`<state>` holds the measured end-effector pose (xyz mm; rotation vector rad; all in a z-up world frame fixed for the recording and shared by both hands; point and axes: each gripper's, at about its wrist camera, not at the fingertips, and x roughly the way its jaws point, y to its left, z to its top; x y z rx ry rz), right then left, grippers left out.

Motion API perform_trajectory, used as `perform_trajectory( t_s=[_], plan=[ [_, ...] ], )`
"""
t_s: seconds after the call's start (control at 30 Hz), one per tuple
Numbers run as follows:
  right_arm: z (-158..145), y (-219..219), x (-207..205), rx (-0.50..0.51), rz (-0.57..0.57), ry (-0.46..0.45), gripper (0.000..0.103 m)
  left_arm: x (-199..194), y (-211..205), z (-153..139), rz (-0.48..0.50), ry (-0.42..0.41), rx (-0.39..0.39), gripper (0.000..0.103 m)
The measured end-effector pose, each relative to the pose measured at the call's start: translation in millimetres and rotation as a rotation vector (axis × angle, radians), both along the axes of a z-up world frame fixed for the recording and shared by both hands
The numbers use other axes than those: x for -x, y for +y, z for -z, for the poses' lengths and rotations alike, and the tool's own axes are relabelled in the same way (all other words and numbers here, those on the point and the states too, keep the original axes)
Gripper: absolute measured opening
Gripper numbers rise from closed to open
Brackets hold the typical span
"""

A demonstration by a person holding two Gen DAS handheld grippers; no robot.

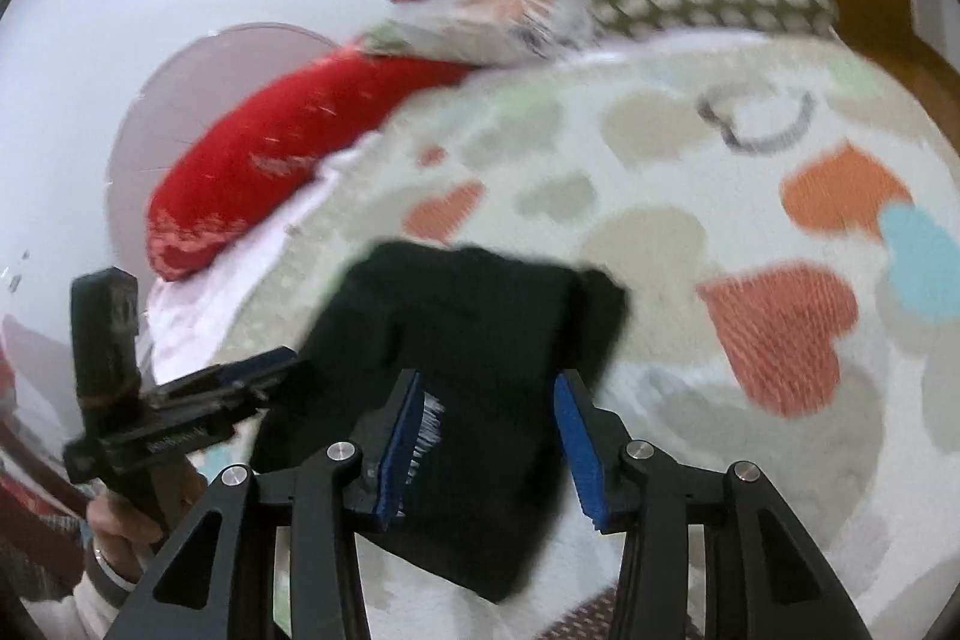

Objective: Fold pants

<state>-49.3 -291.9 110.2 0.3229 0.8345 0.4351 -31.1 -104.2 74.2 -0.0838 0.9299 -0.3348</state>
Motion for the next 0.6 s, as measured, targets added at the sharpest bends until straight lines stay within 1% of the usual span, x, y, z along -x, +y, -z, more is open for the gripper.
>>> perform_trajectory(
  t_s=[0.07,0.13,0.2,0.27,0.33,0.43,0.53,0.6],
  plan=[
    [-10,11,-5,0.013,-0.027,-0.025,0.044,1,-5,-4,0.005,-0.024,-0.029,0.059],
    [-12,26,-21,0.013,-0.052,-0.033,0.044,-3,-10,-1,0.0,-0.034,-0.06,0.059],
    [-8,37,-32,0.011,-0.067,-0.022,0.044,-6,-17,7,-0.001,-0.027,-0.093,0.059],
    [2,46,-46,0.024,-0.078,0.008,0.044,-8,-21,18,-0.008,-0.017,-0.127,0.059],
    [14,51,-57,0.035,-0.083,0.034,0.044,-10,-24,23,-0.012,-0.029,-0.13,0.063],
    [37,46,-72,0.052,-0.052,0.059,0.044,-11,-23,28,-0.006,-0.023,-0.101,0.065],
    [46,35,-75,-0.044,-0.02,0.059,0.044,-12,-25,29,-0.003,-0.021,-0.096,0.066],
    [41,36,-72,-0.04,-0.024,0.055,0.044,-12,-26,28,-0.004,-0.022,-0.1,0.066]
  ],
)
